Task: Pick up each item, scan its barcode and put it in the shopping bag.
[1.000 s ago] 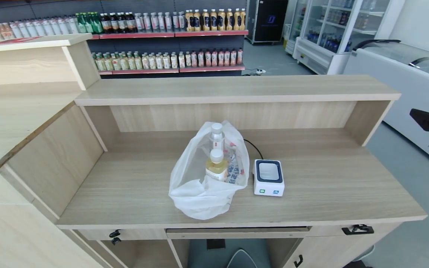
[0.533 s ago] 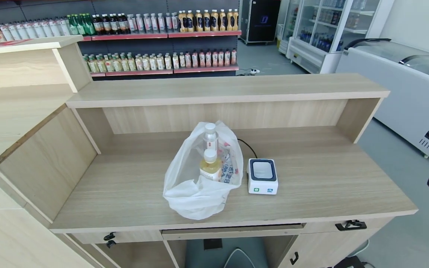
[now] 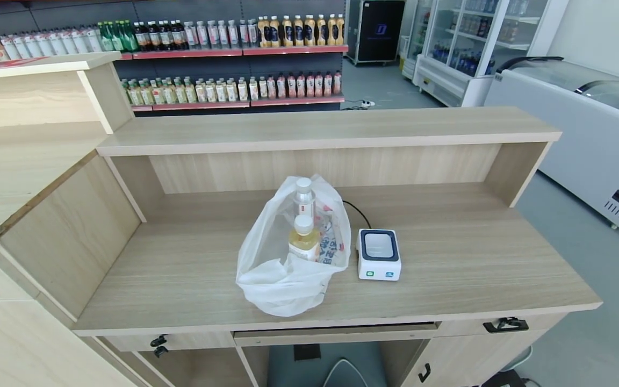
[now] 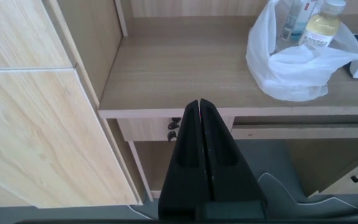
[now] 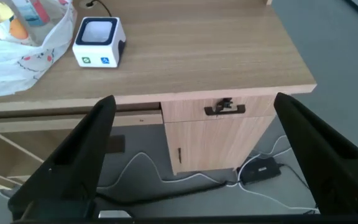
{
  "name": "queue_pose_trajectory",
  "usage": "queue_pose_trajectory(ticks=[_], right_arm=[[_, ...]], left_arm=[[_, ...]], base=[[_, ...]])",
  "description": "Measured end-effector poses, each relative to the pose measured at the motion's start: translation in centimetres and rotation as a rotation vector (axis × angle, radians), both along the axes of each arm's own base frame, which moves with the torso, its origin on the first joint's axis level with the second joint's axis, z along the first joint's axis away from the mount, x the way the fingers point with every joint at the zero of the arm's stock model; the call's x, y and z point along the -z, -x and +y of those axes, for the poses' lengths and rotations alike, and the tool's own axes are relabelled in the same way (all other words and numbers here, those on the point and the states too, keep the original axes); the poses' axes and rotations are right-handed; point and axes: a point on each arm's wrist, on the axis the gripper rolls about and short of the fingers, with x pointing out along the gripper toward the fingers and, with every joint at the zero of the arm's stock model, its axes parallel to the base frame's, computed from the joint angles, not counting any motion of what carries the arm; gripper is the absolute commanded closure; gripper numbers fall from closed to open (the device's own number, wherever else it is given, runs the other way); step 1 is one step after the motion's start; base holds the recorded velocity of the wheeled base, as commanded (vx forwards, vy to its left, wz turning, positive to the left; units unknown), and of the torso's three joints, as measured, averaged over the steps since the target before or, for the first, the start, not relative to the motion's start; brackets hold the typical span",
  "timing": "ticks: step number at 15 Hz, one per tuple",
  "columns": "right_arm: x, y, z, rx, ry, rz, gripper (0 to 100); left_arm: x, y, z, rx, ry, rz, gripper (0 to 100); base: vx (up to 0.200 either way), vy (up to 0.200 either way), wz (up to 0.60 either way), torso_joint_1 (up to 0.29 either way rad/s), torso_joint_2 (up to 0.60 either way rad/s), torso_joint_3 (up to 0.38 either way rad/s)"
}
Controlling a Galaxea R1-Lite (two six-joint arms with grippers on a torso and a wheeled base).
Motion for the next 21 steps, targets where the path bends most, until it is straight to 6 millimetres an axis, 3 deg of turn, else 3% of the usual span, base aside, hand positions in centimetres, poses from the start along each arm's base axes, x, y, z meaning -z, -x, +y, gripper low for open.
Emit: queue_pose_trajectory(ticks=[7,21], right_arm=[[1.4,2.4,0.0,-0.027,-0.003,-0.159,0],[1.4,2.7,0.0,-0.021,-0.01,-0.191,0]], left_arm=[[0.0,0.0,0.0,0.001,0.0,0.0,100],[0.0,0.0,0.0,0.0,0.0,0.0,100]], base=[[0.0,0.0,0.0,0.0,0.0,0.0],[0.0,0.0,0.0,0.0,0.0,0.0]])
